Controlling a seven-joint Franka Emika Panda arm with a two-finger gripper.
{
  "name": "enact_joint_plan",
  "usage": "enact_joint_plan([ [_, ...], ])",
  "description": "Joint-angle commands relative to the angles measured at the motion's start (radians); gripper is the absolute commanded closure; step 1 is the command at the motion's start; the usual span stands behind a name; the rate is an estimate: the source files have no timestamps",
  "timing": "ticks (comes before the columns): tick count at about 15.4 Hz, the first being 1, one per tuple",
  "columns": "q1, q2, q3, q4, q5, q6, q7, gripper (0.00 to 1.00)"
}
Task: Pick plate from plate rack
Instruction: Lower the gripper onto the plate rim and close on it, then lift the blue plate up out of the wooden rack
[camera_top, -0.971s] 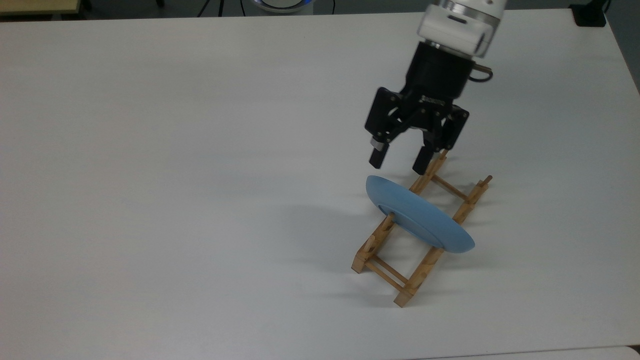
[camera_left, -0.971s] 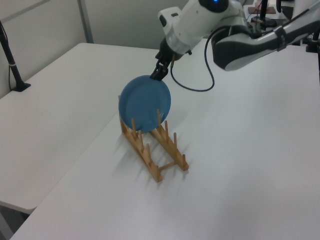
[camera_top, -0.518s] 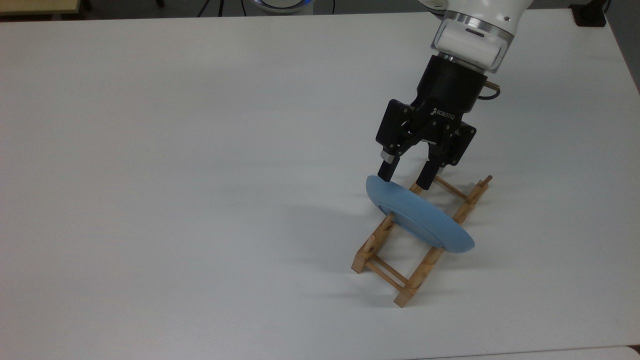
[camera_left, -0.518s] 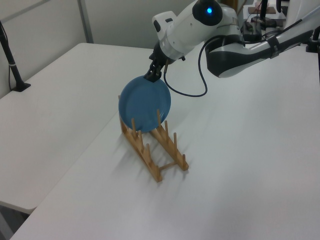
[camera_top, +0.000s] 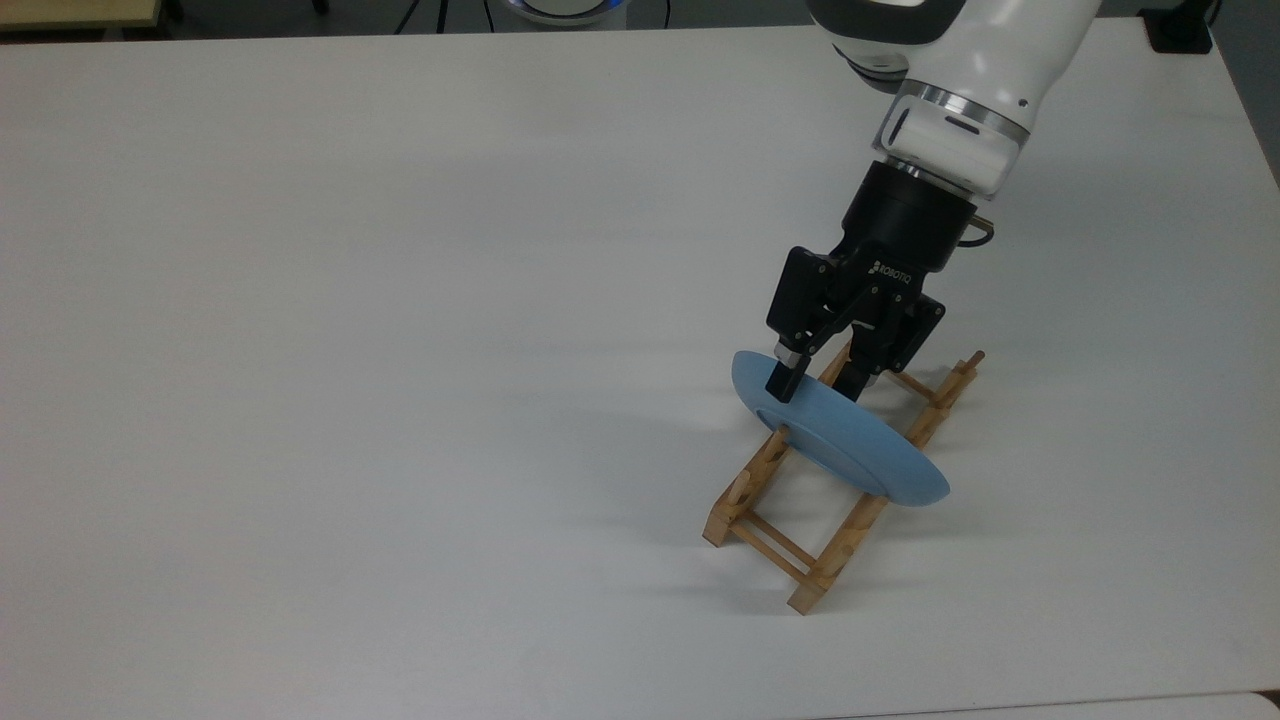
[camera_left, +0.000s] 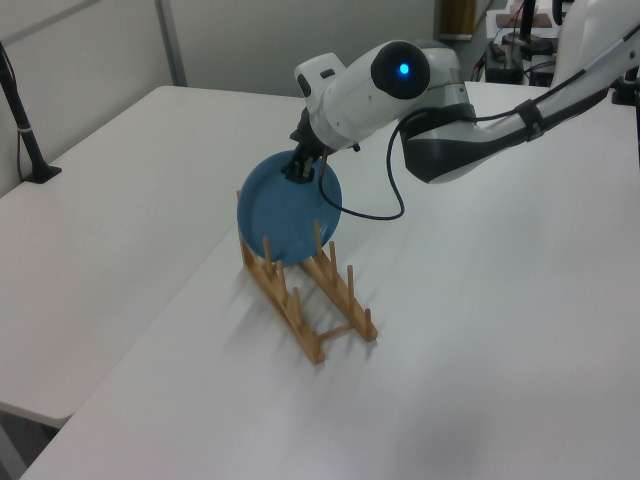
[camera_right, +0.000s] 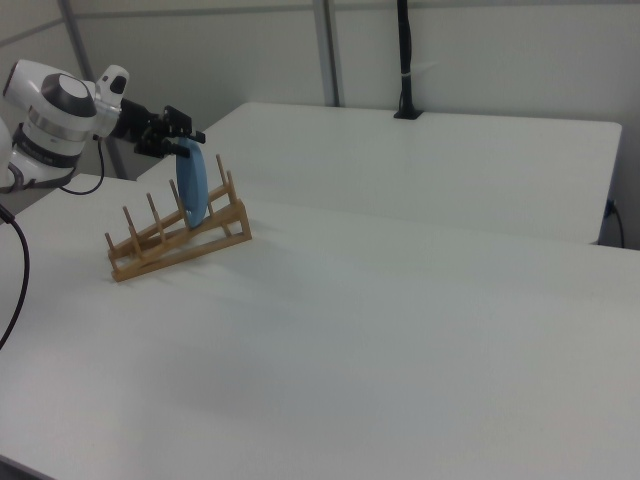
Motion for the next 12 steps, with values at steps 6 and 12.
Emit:
enact_joint_plan([
  [6,0.025,0.007,-0.023,0.007,-0.082,0.012,0.023,0.99],
  [12,0.025,0.001,-0.024,0.004,-0.094,0.012,0.018,1.00],
])
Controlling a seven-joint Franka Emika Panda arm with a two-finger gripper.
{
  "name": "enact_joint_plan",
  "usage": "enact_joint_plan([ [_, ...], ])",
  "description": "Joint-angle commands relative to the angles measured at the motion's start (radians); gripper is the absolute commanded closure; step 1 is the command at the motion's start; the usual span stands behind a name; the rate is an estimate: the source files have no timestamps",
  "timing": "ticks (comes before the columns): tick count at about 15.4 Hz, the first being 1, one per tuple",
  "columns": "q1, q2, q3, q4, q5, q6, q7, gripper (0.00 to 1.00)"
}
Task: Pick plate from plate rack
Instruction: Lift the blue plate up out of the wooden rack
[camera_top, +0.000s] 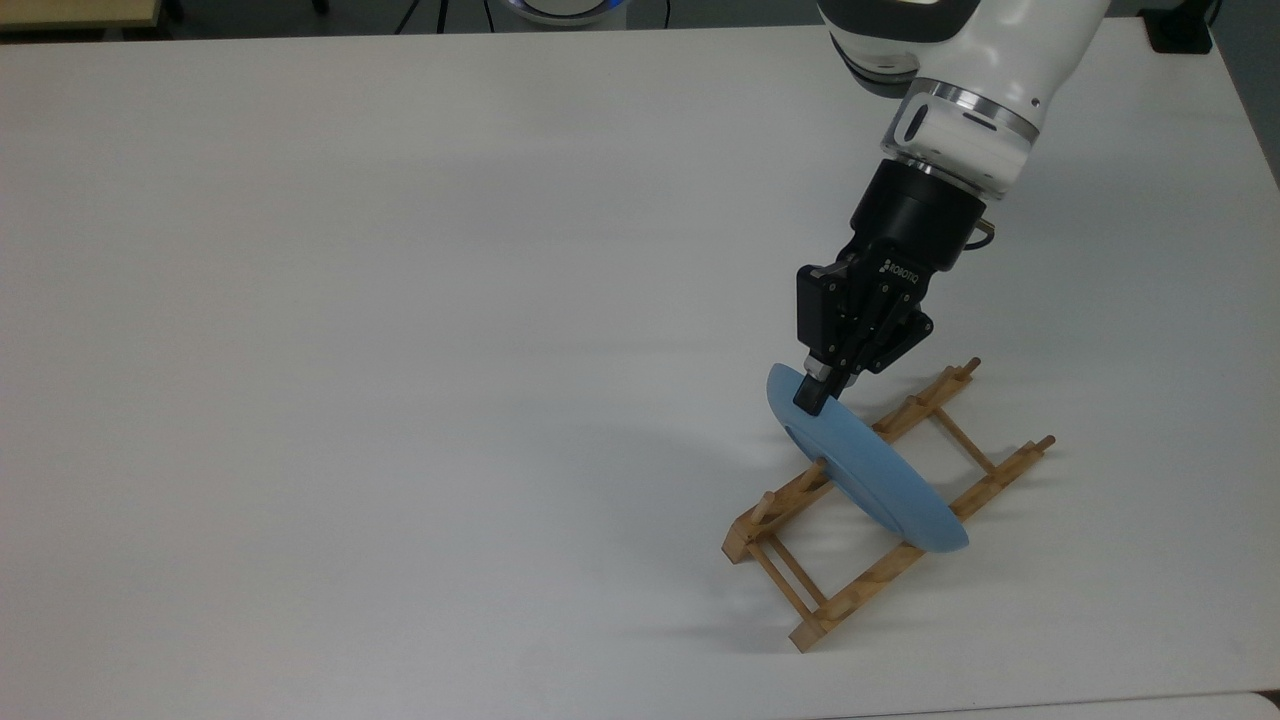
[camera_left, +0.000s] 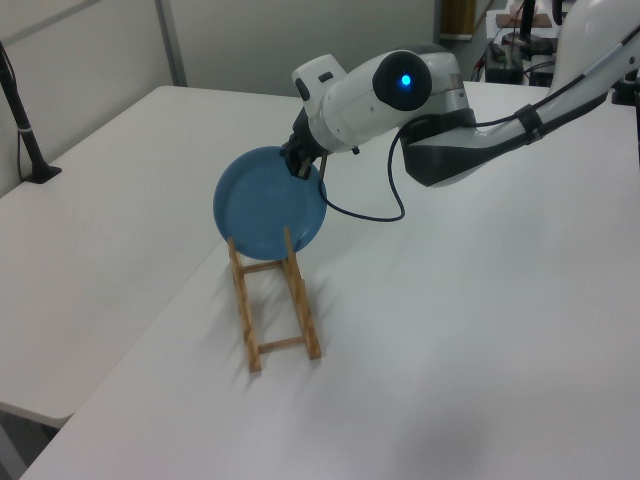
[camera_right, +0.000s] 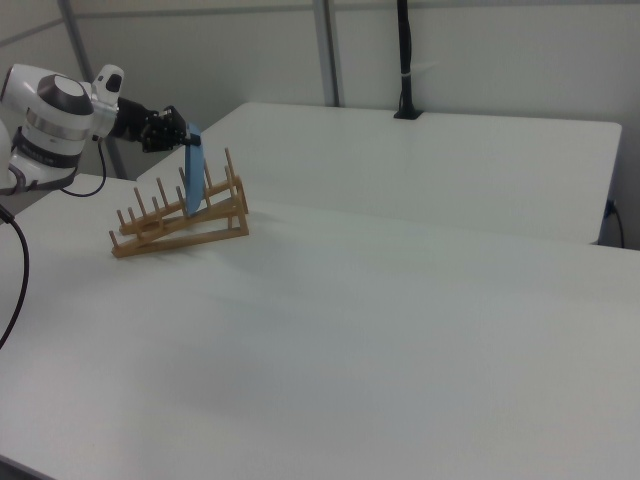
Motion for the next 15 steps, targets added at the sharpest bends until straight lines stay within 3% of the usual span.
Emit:
enact_joint_plan([
  [1,0.018,-0.006,-0.024,-0.002,-0.035,0.012,0.018,1.00],
  [6,0.015,-0.029,-0.022,-0.002,-0.047,0.010,0.022,1.00],
  [10,-0.007,-0.107,-0.016,-0.014,-0.023,0.015,0.050,1.00],
  [13,-0.039,-0.157,-0.015,-0.020,0.048,0.019,0.061,1.00],
  [15,-0.085,-0.197,-0.007,-0.025,0.181,0.021,0.059,1.00],
])
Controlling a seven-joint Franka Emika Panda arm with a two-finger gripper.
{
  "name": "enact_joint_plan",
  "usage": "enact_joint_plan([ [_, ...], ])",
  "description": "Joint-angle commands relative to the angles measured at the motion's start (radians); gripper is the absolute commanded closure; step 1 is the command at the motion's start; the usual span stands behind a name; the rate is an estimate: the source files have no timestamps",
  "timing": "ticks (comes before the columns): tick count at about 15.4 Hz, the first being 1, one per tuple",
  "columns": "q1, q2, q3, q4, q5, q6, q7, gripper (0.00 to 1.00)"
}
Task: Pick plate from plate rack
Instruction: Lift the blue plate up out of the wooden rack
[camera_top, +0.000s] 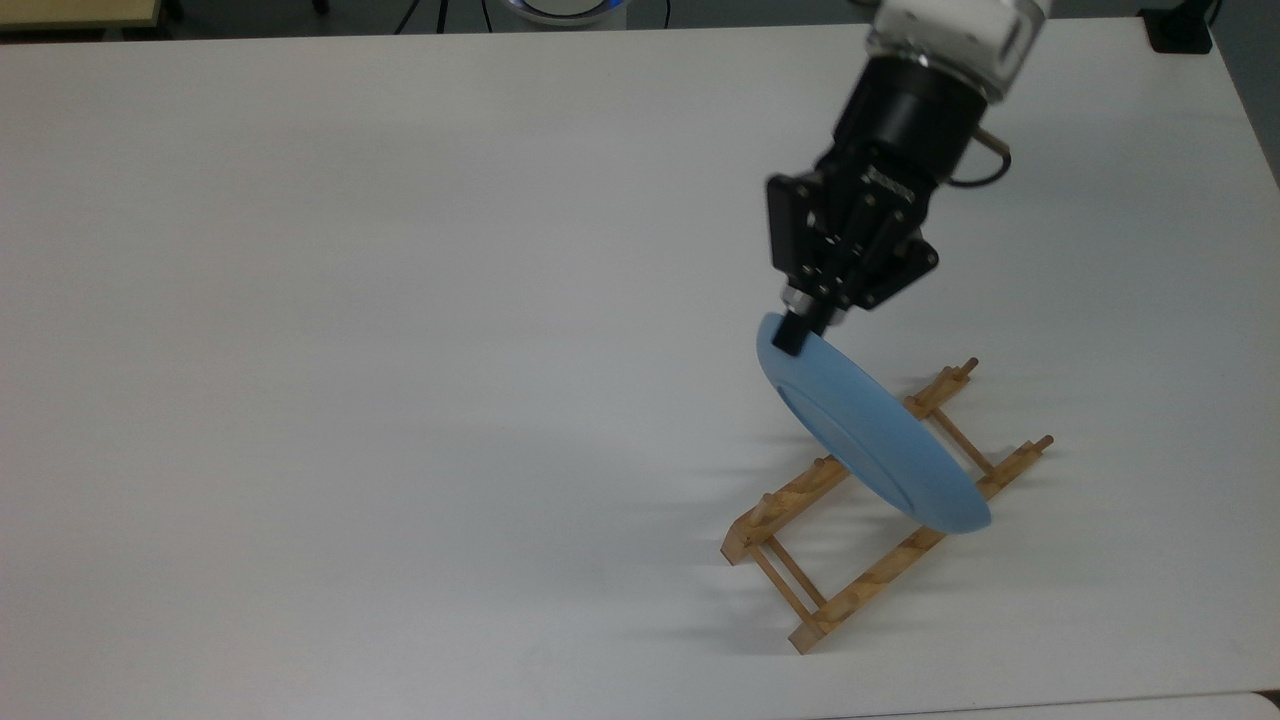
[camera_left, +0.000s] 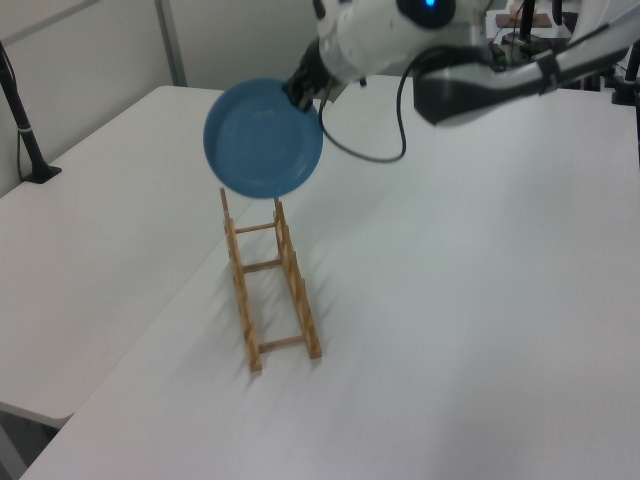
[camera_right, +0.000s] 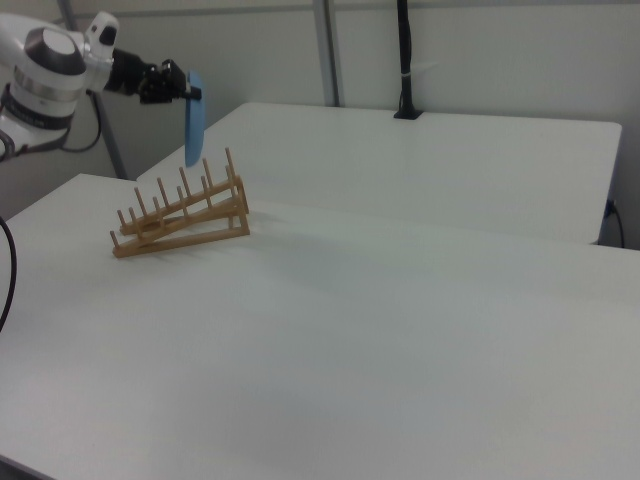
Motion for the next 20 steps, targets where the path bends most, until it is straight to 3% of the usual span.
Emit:
enact_joint_plan([
  [1,-0.073,-0.099,0.017,-0.060,0.230,0.021,0.013,1.00],
  [4,-0.144,-0.176,0.036,-0.124,0.520,0.012,-0.008,1.00],
  [6,-0.208,-0.239,0.043,-0.202,0.724,-0.014,-0.100,1.00],
  [8,-0.283,-0.262,0.051,-0.226,0.911,-0.161,-0.257,1.00],
  [10,-0.360,-0.254,0.049,-0.235,1.040,-0.321,-0.415,1.00],
  [14,-0.481,-0.245,0.048,-0.296,1.113,-0.438,-0.641,1.00],
  [20,-0.517,-0.218,0.039,-0.319,1.104,-0.487,-0.815,1.00],
])
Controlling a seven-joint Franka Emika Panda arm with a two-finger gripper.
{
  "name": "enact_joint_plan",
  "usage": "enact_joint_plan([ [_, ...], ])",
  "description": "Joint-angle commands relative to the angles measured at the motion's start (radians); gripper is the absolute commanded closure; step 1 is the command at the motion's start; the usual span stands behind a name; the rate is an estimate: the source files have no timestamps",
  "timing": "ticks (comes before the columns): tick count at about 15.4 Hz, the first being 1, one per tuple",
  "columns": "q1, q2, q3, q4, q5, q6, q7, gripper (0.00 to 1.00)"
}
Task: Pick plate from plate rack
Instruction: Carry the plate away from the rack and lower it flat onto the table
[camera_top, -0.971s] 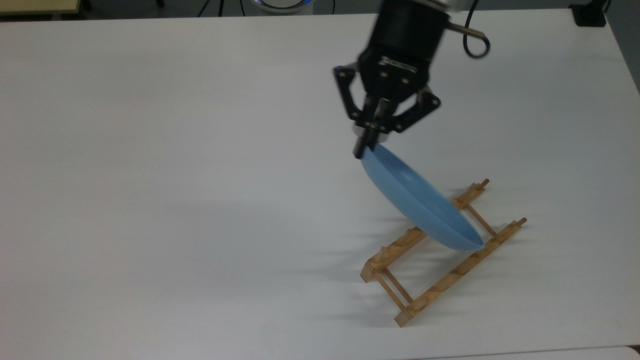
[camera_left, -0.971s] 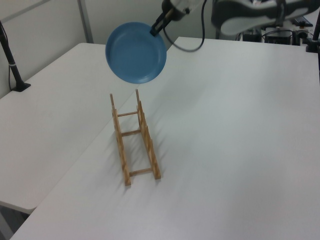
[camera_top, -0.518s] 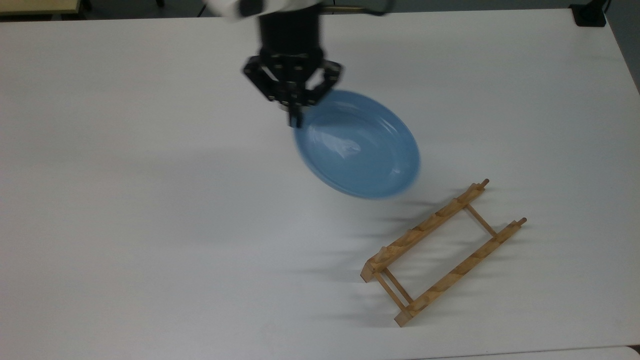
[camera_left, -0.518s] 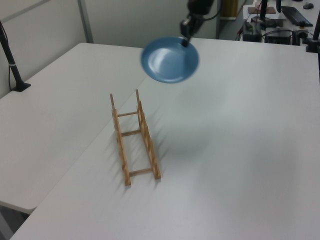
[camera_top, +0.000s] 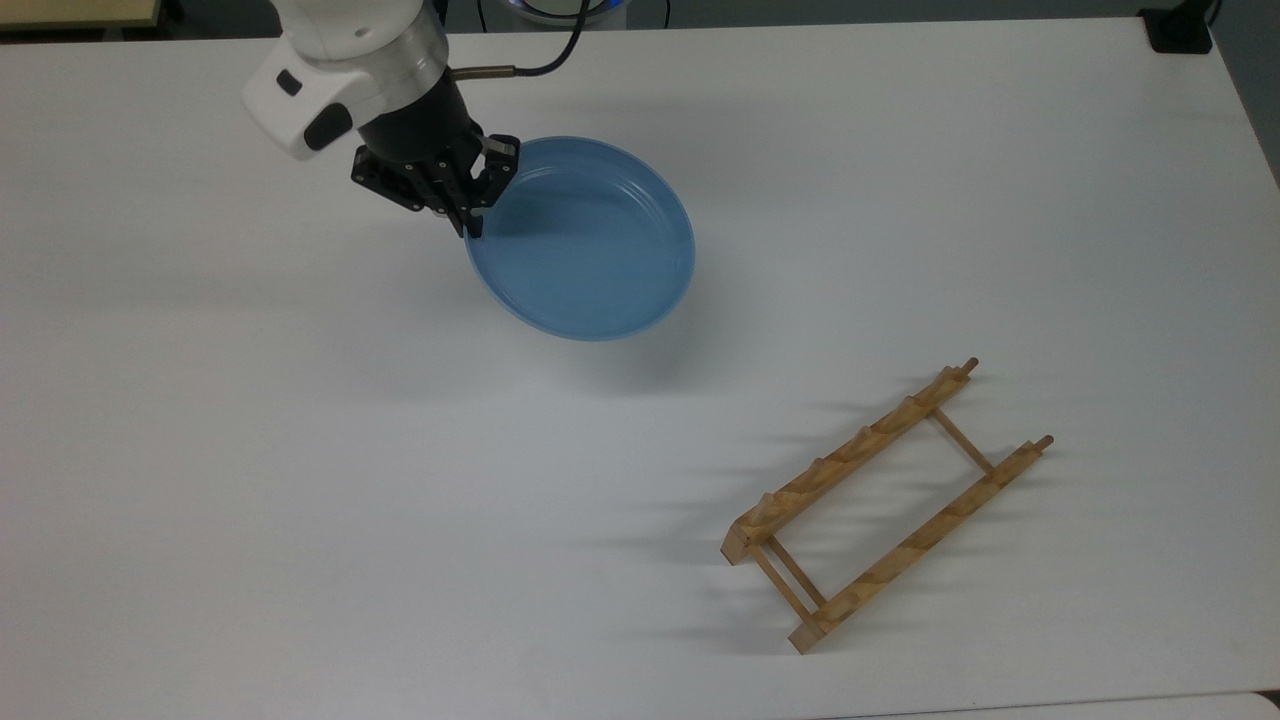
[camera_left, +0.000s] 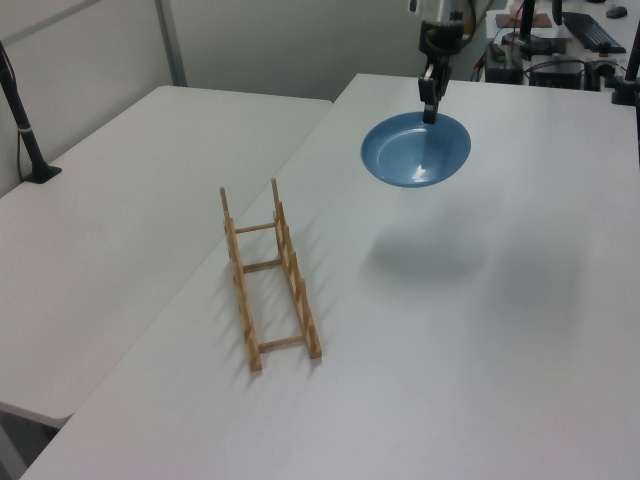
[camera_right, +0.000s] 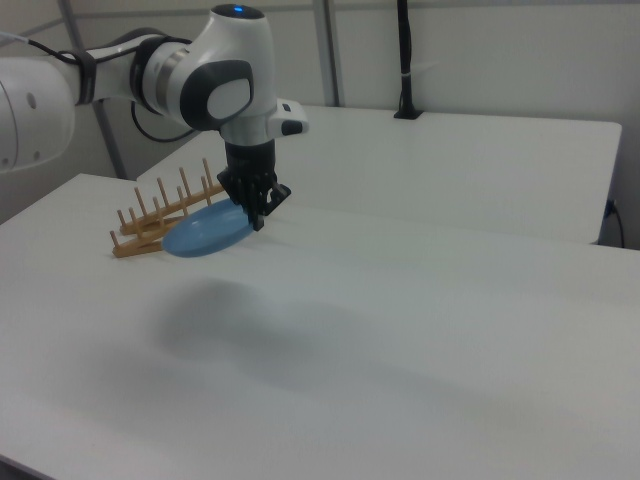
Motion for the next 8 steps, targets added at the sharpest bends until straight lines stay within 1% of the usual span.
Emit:
enact_joint_plan([
  [1,-0.005,-0.014,0.011,-0.029,0.009,-0.041,-0.072,1.00],
  [6,-0.011,-0.007,0.009,-0.065,-0.001,-0.039,-0.118,1.00],
  [8,-0.013,0.030,0.000,-0.072,-0.024,-0.038,-0.136,1.00],
])
